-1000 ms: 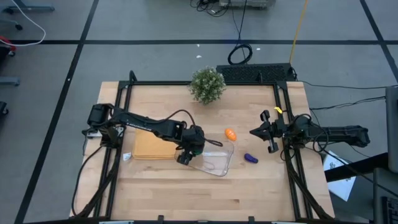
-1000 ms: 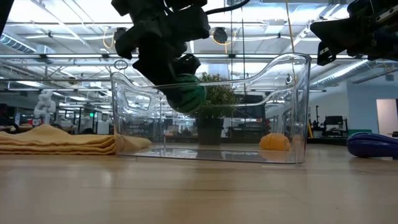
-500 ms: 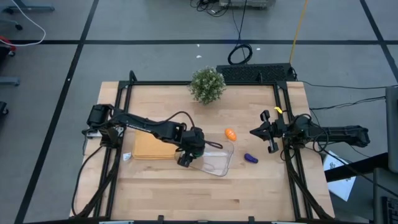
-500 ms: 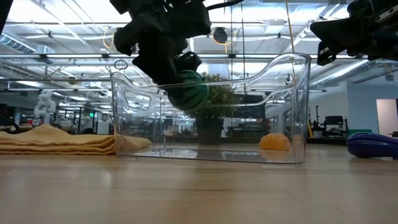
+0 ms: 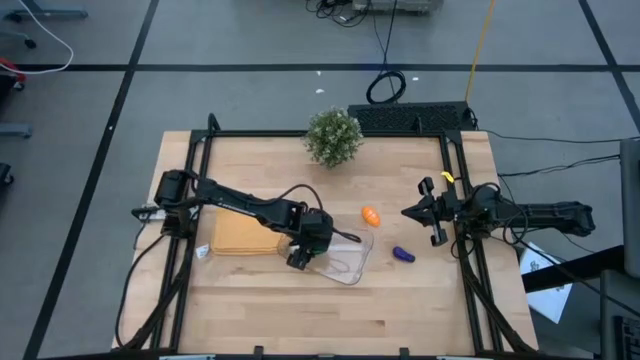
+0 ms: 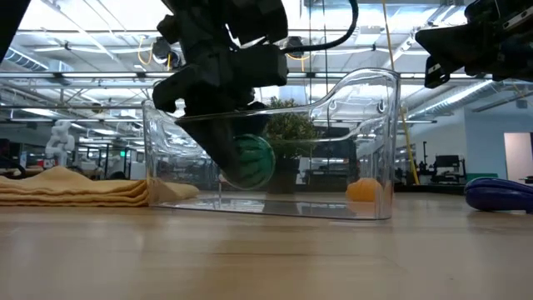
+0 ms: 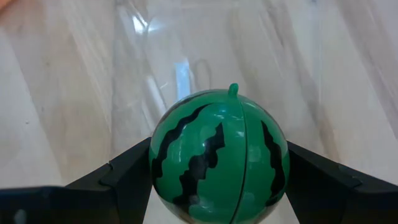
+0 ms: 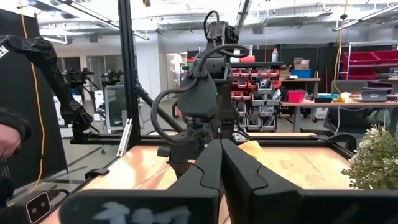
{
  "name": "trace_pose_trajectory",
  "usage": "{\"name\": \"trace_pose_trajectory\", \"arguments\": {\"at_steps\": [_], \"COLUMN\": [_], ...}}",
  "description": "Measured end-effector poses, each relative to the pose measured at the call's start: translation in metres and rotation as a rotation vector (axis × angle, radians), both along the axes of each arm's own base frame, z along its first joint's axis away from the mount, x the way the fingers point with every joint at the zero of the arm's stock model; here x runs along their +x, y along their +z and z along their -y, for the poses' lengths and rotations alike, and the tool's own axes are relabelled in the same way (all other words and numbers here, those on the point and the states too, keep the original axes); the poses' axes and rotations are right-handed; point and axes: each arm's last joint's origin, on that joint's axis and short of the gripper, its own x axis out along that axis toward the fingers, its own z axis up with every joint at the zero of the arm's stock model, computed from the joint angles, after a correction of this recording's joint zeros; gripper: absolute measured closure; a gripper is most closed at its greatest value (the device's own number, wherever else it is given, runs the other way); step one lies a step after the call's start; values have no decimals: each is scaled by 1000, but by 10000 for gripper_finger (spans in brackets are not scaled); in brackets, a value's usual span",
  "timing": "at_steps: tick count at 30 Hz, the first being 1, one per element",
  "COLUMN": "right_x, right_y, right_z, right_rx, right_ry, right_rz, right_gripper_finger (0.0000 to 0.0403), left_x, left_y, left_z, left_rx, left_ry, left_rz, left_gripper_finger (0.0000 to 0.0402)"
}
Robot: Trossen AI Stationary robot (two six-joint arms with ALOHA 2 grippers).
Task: Pick and placing Produce into tupperware
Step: Put the watermelon into the transparent bin
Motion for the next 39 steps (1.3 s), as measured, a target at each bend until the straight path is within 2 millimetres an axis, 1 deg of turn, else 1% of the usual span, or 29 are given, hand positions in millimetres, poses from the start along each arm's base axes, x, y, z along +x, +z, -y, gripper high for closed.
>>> {"name": "trace_pose_trajectory", "arguments": {"at_steps": [21,25,28,33,39], "right_x": [0,0,0,0,0], "right_y": [0,0,0,0,0], "right_z": [0,0,0,0,0], "right_rx": [-1,-1,-1,-1,-1], "right_ry": [0,0,0,0,0], "right_rz": [0,0,0,0,0], "right_gripper_finger": [403,403,403,403,403], "left_x": [-1,-1,-1,-1,-1], "left_y": [0,0,0,0,0], "left_z": [-2,-3,-6,-7,-7], "left_rx": [39,19,-18,-20,-20], "left_ry": [-18,-8,21,28,29], "left_rz": [2,-10,-15,-15,-14], "left_gripper_finger": [105,104,91,64,60]}}
